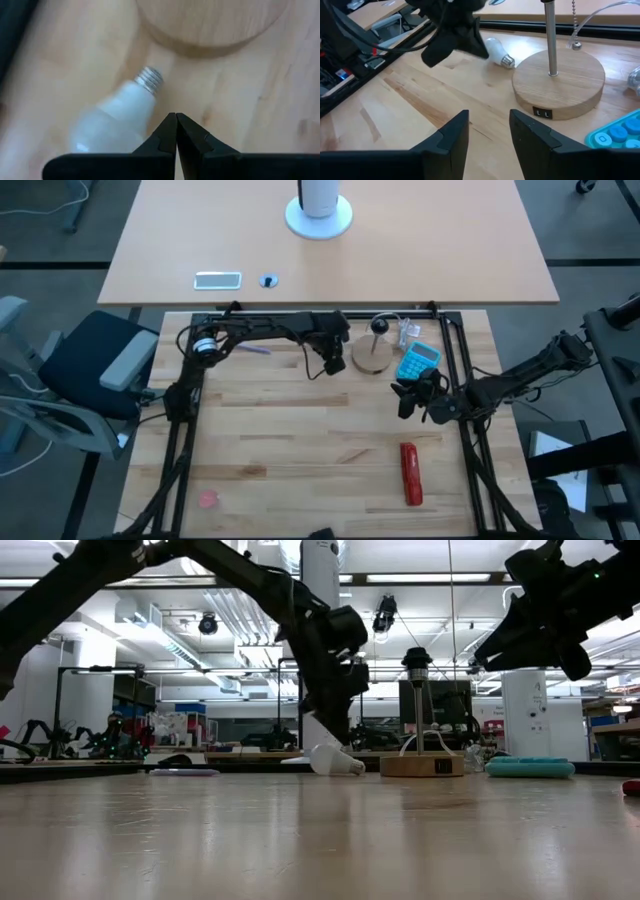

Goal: Screw lightbulb
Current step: Insert the lightbulb into the lamp

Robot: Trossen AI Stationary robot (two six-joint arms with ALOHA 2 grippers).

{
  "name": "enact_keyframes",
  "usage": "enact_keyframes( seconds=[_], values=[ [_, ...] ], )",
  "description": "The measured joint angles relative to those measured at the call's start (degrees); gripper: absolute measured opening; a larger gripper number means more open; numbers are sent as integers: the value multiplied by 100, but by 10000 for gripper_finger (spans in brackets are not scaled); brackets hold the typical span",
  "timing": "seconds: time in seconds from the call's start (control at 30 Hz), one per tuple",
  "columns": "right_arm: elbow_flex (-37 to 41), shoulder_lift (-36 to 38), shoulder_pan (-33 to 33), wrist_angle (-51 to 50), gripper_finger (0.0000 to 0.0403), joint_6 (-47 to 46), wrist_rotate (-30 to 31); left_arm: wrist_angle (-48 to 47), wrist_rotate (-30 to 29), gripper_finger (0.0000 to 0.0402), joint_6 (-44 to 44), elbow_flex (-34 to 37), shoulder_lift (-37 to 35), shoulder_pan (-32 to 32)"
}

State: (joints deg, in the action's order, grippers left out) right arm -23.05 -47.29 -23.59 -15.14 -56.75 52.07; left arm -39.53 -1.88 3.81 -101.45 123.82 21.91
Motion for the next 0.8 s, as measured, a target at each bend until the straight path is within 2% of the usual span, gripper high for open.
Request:
enact_keyframes(
  seconds=[0.2, 0.3, 0.43, 0.53, 0.7, 0.8],
  values=[
    [0, 0, 2, -4, 137, -23, 2, 404, -256, 0, 3043, 81, -39, 13],
    [0, 0, 1, 0, 134, -97, -2, 407, -461, 4, 3723, 88, -6, 69],
    [0, 0, 0, 20, 134, -129, -13, 384, -229, 30, 3280, 88, -8, 194],
    [0, 0, 0, 28, 139, -129, -13, 283, -74, 62, 2905, 91, -8, 252],
    [0, 0, 0, 33, 144, -135, -15, 234, 642, 121, 2413, 145, 54, 293],
    [0, -1, 2, 34, 143, -175, -15, 223, 695, 150, 2368, 147, 68, 282]
  ],
)
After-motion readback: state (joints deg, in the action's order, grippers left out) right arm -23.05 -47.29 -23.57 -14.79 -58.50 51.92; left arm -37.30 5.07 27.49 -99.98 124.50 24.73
